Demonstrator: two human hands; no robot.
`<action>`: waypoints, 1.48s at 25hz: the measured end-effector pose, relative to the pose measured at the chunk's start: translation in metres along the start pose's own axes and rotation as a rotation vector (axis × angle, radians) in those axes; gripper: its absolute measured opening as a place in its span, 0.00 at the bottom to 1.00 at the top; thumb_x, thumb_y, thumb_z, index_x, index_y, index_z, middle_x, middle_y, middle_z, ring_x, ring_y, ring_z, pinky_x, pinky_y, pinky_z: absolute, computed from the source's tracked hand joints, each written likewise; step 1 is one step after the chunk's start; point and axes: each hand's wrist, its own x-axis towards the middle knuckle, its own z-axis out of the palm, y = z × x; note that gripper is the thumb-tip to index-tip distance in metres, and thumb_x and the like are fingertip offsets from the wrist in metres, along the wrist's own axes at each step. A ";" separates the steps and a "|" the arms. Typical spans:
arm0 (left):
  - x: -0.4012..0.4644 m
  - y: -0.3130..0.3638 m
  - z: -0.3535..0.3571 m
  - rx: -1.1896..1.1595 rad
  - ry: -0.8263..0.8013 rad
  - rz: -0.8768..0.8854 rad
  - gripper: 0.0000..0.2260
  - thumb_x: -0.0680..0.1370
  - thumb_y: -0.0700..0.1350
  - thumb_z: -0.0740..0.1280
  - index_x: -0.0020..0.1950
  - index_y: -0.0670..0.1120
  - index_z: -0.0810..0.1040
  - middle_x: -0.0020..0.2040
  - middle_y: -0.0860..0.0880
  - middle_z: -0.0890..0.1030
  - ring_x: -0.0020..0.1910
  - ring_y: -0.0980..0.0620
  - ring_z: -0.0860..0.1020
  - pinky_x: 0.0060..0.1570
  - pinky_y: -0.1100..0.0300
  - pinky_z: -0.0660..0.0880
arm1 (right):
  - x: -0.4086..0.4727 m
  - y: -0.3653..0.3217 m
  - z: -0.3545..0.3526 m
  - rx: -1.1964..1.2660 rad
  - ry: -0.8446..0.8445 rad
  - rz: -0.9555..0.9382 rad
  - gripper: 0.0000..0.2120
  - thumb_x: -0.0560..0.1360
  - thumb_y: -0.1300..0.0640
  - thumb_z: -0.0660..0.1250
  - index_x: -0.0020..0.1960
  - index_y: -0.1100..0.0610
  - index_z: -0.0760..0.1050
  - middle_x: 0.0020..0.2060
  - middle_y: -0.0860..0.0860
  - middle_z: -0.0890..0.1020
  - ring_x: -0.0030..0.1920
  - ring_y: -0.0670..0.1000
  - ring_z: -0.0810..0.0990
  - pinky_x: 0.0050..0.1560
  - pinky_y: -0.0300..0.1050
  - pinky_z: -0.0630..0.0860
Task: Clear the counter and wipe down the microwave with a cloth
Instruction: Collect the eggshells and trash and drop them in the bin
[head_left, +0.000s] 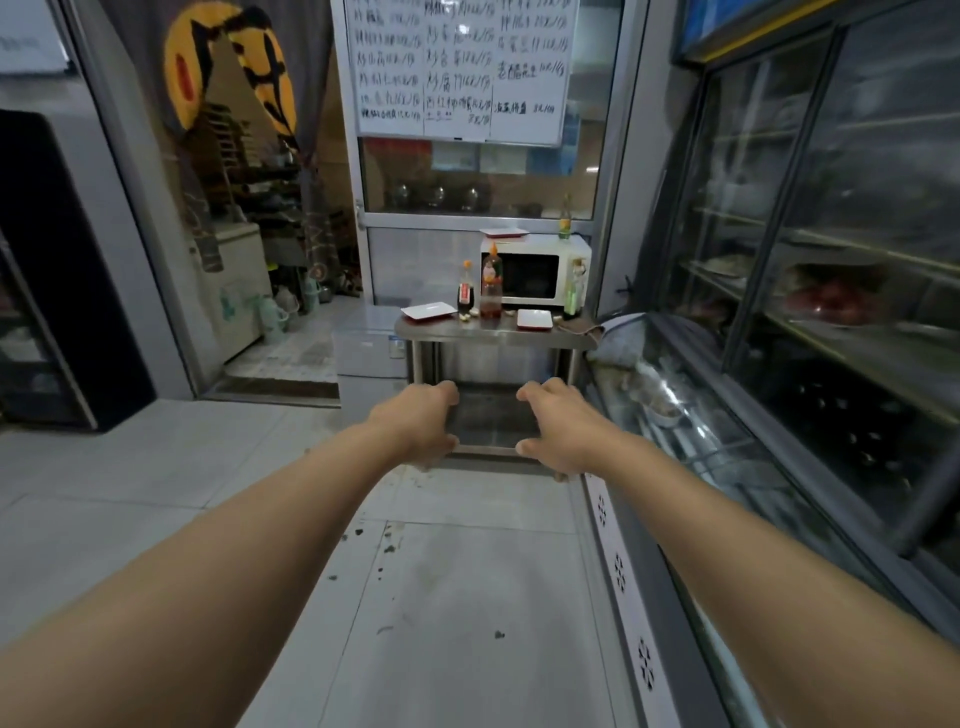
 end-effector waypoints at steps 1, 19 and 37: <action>0.021 -0.001 0.001 -0.005 -0.001 0.000 0.23 0.75 0.46 0.68 0.68 0.48 0.66 0.63 0.45 0.75 0.60 0.45 0.74 0.58 0.48 0.75 | 0.021 0.009 -0.003 0.002 -0.004 -0.002 0.30 0.74 0.52 0.68 0.72 0.54 0.60 0.68 0.56 0.64 0.69 0.59 0.63 0.67 0.57 0.67; 0.375 -0.109 -0.011 -0.029 -0.010 0.038 0.20 0.74 0.46 0.69 0.64 0.49 0.68 0.60 0.46 0.76 0.57 0.48 0.75 0.55 0.51 0.75 | 0.367 0.082 -0.004 0.015 -0.021 0.032 0.32 0.74 0.52 0.68 0.73 0.54 0.58 0.72 0.55 0.62 0.72 0.58 0.61 0.69 0.55 0.65; 0.678 -0.132 0.024 -0.111 -0.006 -0.047 0.24 0.74 0.48 0.70 0.68 0.48 0.67 0.64 0.45 0.75 0.61 0.46 0.74 0.60 0.52 0.73 | 0.649 0.240 -0.001 0.047 0.003 0.050 0.31 0.74 0.48 0.68 0.72 0.54 0.60 0.68 0.55 0.65 0.68 0.57 0.66 0.64 0.51 0.68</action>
